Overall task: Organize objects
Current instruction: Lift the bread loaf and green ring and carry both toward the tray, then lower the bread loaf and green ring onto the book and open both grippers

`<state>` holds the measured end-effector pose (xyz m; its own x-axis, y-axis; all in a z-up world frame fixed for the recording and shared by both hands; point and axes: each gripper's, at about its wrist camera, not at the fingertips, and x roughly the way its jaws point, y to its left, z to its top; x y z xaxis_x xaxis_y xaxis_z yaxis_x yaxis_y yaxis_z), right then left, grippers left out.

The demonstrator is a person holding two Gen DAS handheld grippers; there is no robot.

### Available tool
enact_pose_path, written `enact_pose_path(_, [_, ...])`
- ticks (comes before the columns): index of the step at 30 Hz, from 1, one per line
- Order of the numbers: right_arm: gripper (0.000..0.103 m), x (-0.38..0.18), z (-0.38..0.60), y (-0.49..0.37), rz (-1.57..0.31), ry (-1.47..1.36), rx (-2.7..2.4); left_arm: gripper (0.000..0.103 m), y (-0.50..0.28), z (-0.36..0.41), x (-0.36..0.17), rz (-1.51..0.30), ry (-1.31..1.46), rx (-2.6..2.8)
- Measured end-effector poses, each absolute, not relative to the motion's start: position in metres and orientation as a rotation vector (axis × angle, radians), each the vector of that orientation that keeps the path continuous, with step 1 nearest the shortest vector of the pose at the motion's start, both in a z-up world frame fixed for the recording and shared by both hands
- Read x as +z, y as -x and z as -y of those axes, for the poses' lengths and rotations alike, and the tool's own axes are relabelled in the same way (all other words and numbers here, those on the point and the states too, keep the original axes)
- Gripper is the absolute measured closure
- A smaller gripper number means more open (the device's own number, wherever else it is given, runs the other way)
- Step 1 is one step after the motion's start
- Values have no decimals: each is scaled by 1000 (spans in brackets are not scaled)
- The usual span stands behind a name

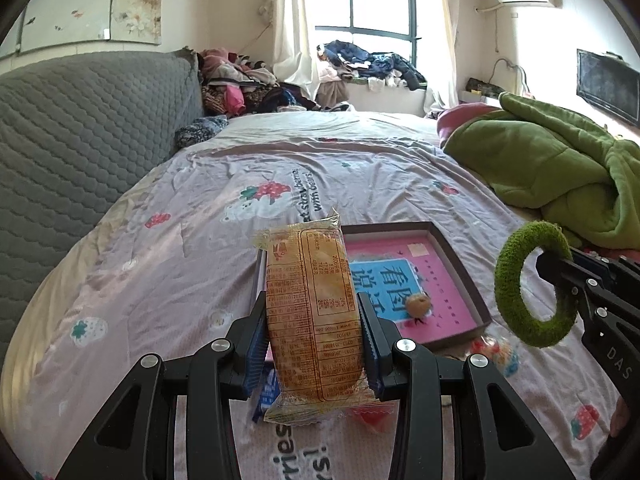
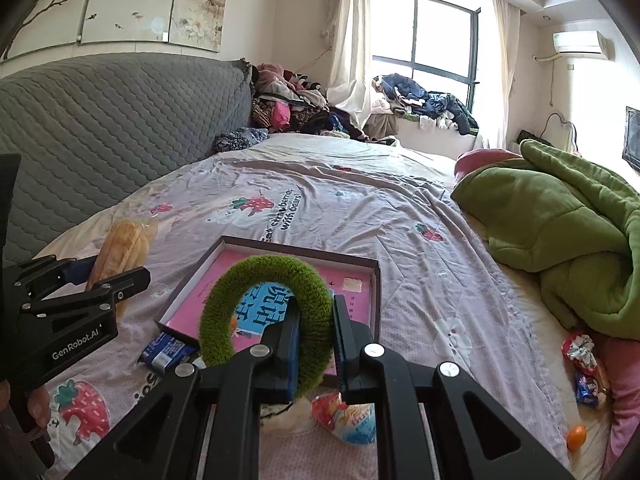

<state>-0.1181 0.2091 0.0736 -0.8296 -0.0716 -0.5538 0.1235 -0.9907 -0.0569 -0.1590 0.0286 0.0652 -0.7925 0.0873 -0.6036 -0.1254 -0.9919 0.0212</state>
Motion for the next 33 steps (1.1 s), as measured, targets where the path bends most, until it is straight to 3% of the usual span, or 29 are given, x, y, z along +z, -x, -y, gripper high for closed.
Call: enact_pose_path(33, [88,4,-228,248,-147,-1051,-2817,61,300,-36,-13,-62,1133,2854])
